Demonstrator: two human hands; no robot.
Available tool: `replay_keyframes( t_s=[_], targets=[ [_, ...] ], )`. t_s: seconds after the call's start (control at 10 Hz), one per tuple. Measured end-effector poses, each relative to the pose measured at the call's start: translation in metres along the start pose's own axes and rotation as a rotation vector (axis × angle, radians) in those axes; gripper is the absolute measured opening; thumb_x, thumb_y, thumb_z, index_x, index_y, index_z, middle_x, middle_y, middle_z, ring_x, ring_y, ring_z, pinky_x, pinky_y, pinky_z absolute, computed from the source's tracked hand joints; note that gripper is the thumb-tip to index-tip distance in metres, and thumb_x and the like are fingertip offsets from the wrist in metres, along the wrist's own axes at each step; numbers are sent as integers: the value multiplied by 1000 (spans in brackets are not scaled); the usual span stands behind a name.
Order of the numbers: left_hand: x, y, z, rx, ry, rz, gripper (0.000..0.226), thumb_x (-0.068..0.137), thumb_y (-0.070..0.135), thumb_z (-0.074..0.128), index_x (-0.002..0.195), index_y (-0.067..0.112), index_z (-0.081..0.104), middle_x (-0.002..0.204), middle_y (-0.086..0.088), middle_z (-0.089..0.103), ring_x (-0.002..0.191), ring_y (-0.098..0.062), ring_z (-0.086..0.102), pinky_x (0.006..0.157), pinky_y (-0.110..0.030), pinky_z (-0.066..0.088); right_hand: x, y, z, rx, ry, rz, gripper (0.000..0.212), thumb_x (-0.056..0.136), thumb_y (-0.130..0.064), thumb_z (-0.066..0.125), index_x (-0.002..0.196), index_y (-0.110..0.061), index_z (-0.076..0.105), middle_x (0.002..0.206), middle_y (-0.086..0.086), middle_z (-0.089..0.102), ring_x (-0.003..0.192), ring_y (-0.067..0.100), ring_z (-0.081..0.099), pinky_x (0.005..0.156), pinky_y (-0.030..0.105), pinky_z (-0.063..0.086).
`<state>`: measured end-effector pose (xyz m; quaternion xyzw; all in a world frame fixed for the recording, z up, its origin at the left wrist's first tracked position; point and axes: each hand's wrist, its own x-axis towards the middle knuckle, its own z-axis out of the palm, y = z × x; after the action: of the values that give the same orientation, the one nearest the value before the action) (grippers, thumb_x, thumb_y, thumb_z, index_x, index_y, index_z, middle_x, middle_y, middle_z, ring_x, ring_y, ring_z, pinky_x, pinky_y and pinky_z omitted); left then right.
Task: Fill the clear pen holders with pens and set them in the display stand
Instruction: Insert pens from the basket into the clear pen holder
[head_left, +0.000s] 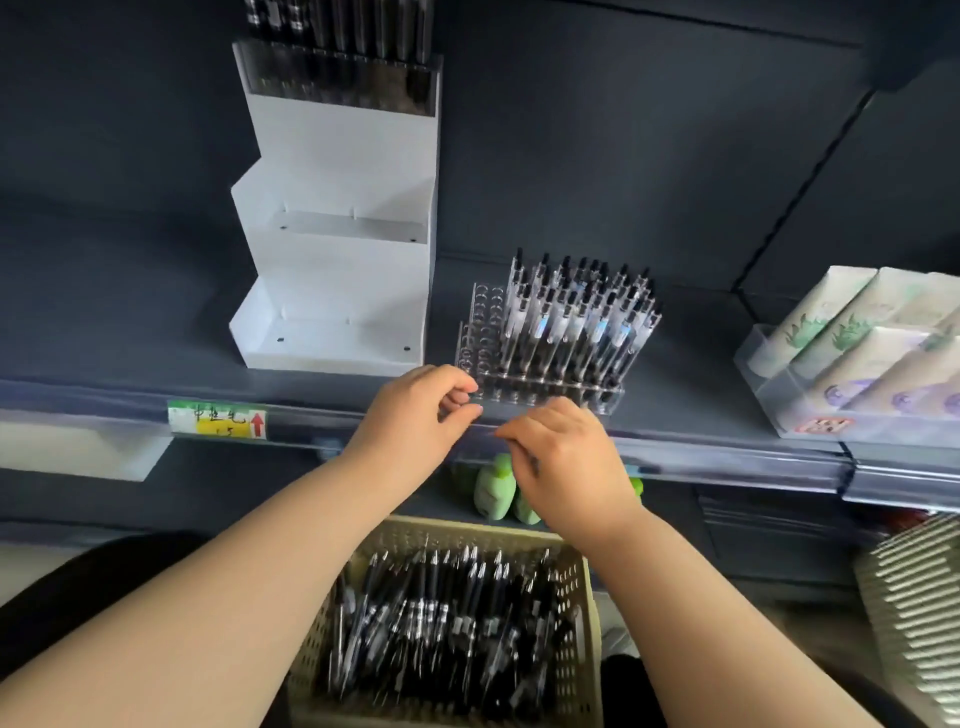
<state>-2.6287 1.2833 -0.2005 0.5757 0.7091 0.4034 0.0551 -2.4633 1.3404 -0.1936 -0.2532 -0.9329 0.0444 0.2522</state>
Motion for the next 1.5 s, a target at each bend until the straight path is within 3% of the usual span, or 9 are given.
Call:
replay_keyframes(
  t_s=[0.2, 0.3, 0.5, 0.6, 0.8, 1.0, 1.2, 1.4, 1.5],
  targets=[
    [-63, -18, 15, -5, -178, -188, 16, 83, 18, 68, 99, 19, 65, 84, 12, 59, 75, -1, 55, 73, -15, 44, -48, -3, 31, 41, -332, 254, 23, 88, -11, 52, 103, -12, 69, 97, 7, 69, 97, 29, 53, 84, 41, 44],
    [-88, -25, 18, 145, -343, -227, 17, 87, 20, 62, 104, 19, 64, 94, 8, 58, 80, -5, 53, 71, -11, 37, -71, -9, 45, 27, -514, 406, 28, 88, -16, 49, 111, -19, 65, 107, 6, 65, 105, 26, 51, 89, 37, 44],
    [-113, -40, 20, 433, -722, -495, 33, 95, 6, 44, 125, 10, 55, 130, -8, 50, 112, -23, 53, 94, -25, 40, -100, -25, 69, 12, -842, 594, 33, 85, -10, 51, 113, -24, 62, 116, 6, 61, 103, 26, 59, 87, 33, 50],
    [-116, -54, 14, 543, -776, -520, 33, 92, 1, 45, 123, 4, 57, 129, -13, 53, 115, -26, 53, 98, -29, 41, -102, -26, 74, 18, -894, 611, 32, 87, -10, 52, 114, -25, 60, 118, 5, 60, 101, 26, 59, 85, 32, 51],
    [-108, -67, 11, 645, -792, -681, 27, 89, 3, 51, 115, -1, 58, 121, -16, 55, 104, -29, 56, 93, -34, 46, -98, -32, 84, 33, -900, 513, 39, 88, -5, 47, 122, -23, 57, 122, 5, 57, 104, 27, 59, 85, 34, 51],
    [-127, -72, 30, 658, -894, -730, 31, 87, 0, 48, 116, 6, 58, 114, -10, 59, 104, -25, 57, 80, -28, 45, -91, -52, 109, 32, -811, 213, 45, 86, -1, 49, 128, -18, 52, 133, 5, 45, 116, 26, 49, 95, 35, 44],
    [-129, -80, 53, 677, -912, -878, 49, 87, 0, 51, 135, 2, 42, 138, -12, 43, 126, -26, 43, 100, -31, 38, -75, -61, 134, -106, -773, -48, 48, 83, -2, 52, 129, -12, 49, 135, 7, 43, 121, 28, 37, 101, 37, 32],
    [-136, -86, 70, 612, -973, -923, 40, 95, 16, 42, 135, 14, 45, 142, -6, 43, 131, -24, 40, 106, -35, 30, -65, -69, 156, -208, -828, -165, 37, 90, -12, 48, 127, -12, 49, 133, 10, 43, 122, 29, 35, 99, 39, 30],
    [-133, -89, 72, 586, -937, -993, 42, 95, 11, 36, 136, 13, 44, 144, -6, 41, 135, -20, 35, 110, -32, 23, -61, -73, 165, -218, -813, -157, 34, 93, -15, 43, 127, -12, 48, 132, 9, 44, 120, 28, 36, 96, 38, 30]
  ],
)
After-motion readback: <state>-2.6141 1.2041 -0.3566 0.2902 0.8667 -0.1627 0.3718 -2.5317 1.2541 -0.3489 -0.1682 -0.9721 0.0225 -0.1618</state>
